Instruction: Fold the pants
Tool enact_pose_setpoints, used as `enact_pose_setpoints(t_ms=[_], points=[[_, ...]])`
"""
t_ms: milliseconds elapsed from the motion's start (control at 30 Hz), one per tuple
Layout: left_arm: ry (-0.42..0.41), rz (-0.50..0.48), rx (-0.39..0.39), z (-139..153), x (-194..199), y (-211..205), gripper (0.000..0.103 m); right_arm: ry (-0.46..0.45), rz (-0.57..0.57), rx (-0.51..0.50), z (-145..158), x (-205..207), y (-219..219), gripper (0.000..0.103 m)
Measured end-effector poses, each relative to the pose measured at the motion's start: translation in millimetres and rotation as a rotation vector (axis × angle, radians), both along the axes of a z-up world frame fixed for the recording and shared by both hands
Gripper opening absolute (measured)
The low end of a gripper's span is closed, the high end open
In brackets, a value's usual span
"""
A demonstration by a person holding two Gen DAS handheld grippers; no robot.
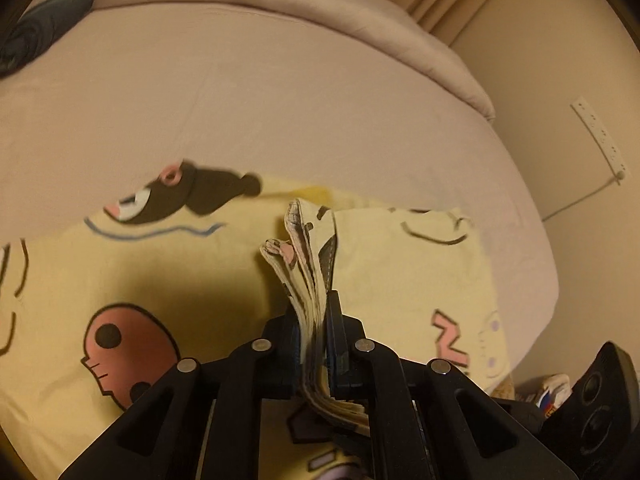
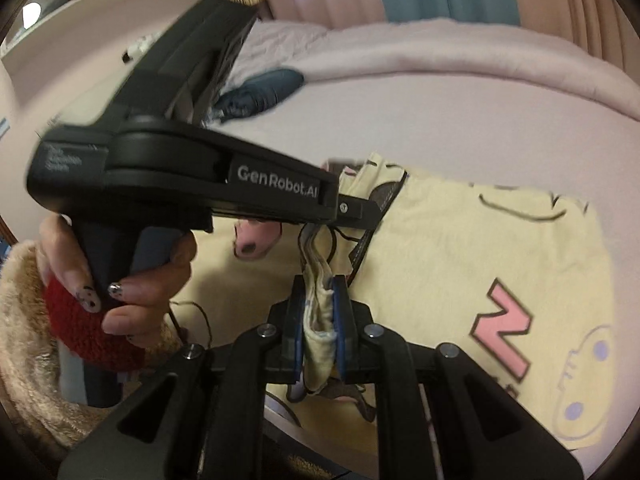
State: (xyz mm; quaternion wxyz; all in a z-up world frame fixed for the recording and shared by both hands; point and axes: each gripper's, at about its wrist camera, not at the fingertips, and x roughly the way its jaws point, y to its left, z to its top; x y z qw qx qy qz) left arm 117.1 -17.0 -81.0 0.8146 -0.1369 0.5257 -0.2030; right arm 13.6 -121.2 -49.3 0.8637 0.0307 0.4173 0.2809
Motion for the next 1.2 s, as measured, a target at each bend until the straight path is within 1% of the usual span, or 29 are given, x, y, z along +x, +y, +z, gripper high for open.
enact_pose_setpoints(t_ms=[67, 100, 133, 167, 200, 267, 300, 367, 400, 433, 500, 533, 567, 600, 633, 667, 700, 733, 767, 800, 867, 967, 1067, 1100, 1200], points=[[0.005, -0.008, 0.018, -2, -3, -1, 0.007, 0.035, -0.008, -0.047, -10, 3, 7, 0.02], [0.0, -0.01, 0.026, 1, -7, 1, 0.009, 0.046, -0.005, -0.052, -11, 3, 8, 0.022], [-0.006, -0.011, 0.04, 4, -8, 1, 0.014, 0.045, -0.001, -0.051, -9, 3, 7, 0.024], [-0.009, -0.01, 0.054, 8, -7, -3, 0.02, 0.05, 0.001, -0.052, -5, 3, 5, 0.033], [-0.014, -0.002, 0.074, 12, -8, -2, 0.022, 0.058, -0.003, -0.048, 0, 1, 1, 0.048], [-0.035, 0.024, 0.11, 21, -11, 8, 0.025, 0.049, -0.047, -0.024, 10, -6, -12, 0.064], [-0.051, 0.034, 0.119, 26, -14, 10, 0.025, 0.04, -0.072, -0.01, 16, -9, -21, 0.066], [-0.077, 0.047, 0.116, 33, -19, 16, 0.025, 0.026, -0.119, -0.001, 23, -15, -38, 0.066], [-0.088, 0.047, 0.102, 38, -24, 17, 0.025, 0.018, -0.156, -0.011, 24, -20, -49, 0.067], [-0.093, 0.043, 0.088, 40, -25, 17, 0.025, 0.011, -0.206, -0.04, 25, -21, -58, 0.067], [-0.103, 0.012, 0.041, 43, -33, 12, 0.025, 0.011, -0.315, -0.115, 19, -19, -78, 0.067], [-0.1, -0.005, 0.022, 41, -37, 8, 0.026, 0.026, -0.343, -0.132, 15, -16, -84, 0.067], [-0.088, -0.023, 0.009, 37, -42, 2, 0.025, 0.068, -0.385, -0.155, 7, -13, -92, 0.067], [-0.069, -0.048, 0.003, 31, -47, -6, 0.025, 0.093, -0.405, -0.166, 2, -3, -98, 0.066], [-0.049, -0.071, 0.008, 25, -52, -12, 0.025, 0.112, -0.424, -0.173, -3, -5, -102, 0.066], [-0.02, -0.11, 0.028, 14, -59, -19, 0.026, 0.103, -0.425, -0.17, -5, -12, -104, 0.066], [-0.016, -0.121, 0.04, 6, -62, -21, 0.025, 0.086, -0.424, -0.18, -6, -19, -103, 0.067], [-0.036, -0.117, 0.044, 3, -67, -20, 0.025, 0.082, -0.421, -0.196, -5, -25, -102, 0.067], [-0.078, -0.106, 0.042, 2, -75, -17, 0.025, 0.079, -0.419, -0.22, -7, -27, -100, 0.067], [-0.088, -0.101, 0.044, 1, -79, -15, 0.025, 0.071, -0.42, -0.241, -9, -30, -98, 0.067], [-0.091, -0.094, 0.049, -2, -85, -9, 0.025, 0.065, -0.424, -0.257, -11, -29, -99, 0.067], [-0.095, -0.086, 0.058, -4, -97, 0, 0.025, 0.073, -0.434, -0.252, -15, -26, -102, 0.067], [-0.104, -0.08, 0.061, -7, -114, 9, 0.025, 0.08, -0.442, -0.255, -16, -33, -99, 0.067], [-0.108, -0.078, 0.064, -5, -105, -2, 0.025, 0.083, -0.444, -0.26, -16, -33, -96, 0.067], [-0.122, -0.084, 0.081, -1, -111, -4, 0.025, 0.095, -0.442, -0.276, -14, -39, -97, 0.067]])
